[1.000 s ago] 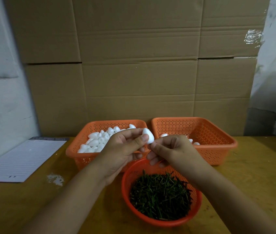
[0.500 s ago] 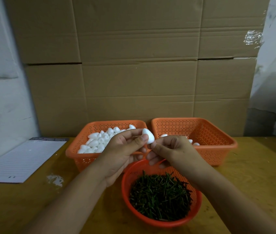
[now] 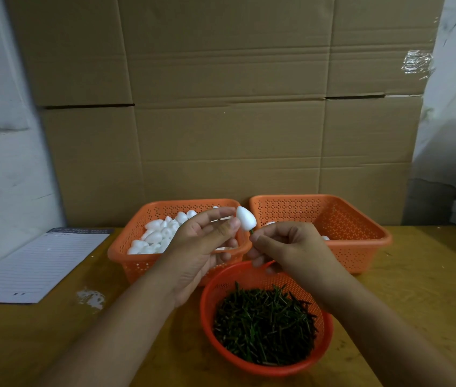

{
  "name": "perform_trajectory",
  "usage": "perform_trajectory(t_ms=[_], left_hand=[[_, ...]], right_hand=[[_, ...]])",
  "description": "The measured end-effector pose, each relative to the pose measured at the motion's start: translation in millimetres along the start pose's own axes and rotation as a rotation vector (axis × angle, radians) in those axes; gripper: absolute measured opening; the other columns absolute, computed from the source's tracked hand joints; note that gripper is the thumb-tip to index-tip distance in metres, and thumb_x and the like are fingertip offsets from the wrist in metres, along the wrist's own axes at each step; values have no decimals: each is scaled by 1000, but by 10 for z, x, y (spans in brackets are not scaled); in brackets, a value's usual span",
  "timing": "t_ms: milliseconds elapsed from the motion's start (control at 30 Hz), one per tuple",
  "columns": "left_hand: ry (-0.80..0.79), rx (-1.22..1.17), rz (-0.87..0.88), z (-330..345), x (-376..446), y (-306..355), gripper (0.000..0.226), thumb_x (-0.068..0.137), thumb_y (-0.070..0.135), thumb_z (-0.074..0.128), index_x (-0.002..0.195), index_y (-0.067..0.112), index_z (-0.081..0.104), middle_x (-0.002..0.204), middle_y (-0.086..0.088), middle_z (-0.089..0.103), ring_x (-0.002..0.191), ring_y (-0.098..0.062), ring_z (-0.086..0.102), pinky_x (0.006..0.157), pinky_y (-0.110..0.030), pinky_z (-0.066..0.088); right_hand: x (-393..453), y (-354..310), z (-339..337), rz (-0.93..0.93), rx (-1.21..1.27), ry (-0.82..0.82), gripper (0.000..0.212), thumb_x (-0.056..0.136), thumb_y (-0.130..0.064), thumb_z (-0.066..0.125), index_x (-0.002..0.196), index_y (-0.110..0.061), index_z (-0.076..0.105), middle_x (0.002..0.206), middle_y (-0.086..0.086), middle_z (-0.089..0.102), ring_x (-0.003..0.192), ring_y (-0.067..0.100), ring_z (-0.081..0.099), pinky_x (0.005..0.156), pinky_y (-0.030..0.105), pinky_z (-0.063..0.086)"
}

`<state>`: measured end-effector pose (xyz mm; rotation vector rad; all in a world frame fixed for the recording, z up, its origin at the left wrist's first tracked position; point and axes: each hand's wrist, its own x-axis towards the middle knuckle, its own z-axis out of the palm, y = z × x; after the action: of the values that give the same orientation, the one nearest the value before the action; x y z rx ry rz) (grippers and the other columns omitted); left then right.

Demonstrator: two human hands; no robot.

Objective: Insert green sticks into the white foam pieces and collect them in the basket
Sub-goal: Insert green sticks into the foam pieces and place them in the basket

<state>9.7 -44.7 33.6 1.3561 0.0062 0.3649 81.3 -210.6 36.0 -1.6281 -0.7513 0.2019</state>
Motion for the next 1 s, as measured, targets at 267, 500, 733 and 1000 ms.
perform_trajectory(t_ms=[267, 500, 733, 1000], left_hand=[[5, 89, 41, 22, -7, -30, 52, 67, 32, 80, 115, 16, 70, 114, -5, 74, 78, -7, 63, 66, -22, 52], [-5, 124, 53, 1, -5, -33, 49, 71, 32, 80, 116, 15, 70, 100, -3, 75, 77, -8, 63, 67, -23, 52], [-33, 35, 24, 15, 3, -42, 49, 70, 29, 80, 115, 11, 71, 83, -1, 69, 73, -8, 61, 65, -22, 51], [-28, 52, 57, 11, 5, -45, 50, 70, 29, 81, 115, 11, 70, 100, -7, 73, 71, -7, 61, 65, -22, 53]], right_hand=[[0, 5, 11, -56, -78, 23, 12, 92, -12, 69, 82, -10, 75, 69, 7, 74, 60, 11, 68, 55, 20, 52], [-20, -26, 14, -46, -50, 3, 18, 95, -11, 64, 80, -9, 75, 70, 7, 74, 61, 10, 68, 55, 19, 52], [-34, -38, -7, -8, 22, -48, 16, 96, -14, 64, 87, -9, 76, 79, 8, 76, 70, 16, 72, 58, 20, 53], [-30, -29, -14, 15, 63, -62, 15, 94, -18, 66, 85, -16, 78, 81, 7, 77, 72, 17, 74, 58, 18, 53]])
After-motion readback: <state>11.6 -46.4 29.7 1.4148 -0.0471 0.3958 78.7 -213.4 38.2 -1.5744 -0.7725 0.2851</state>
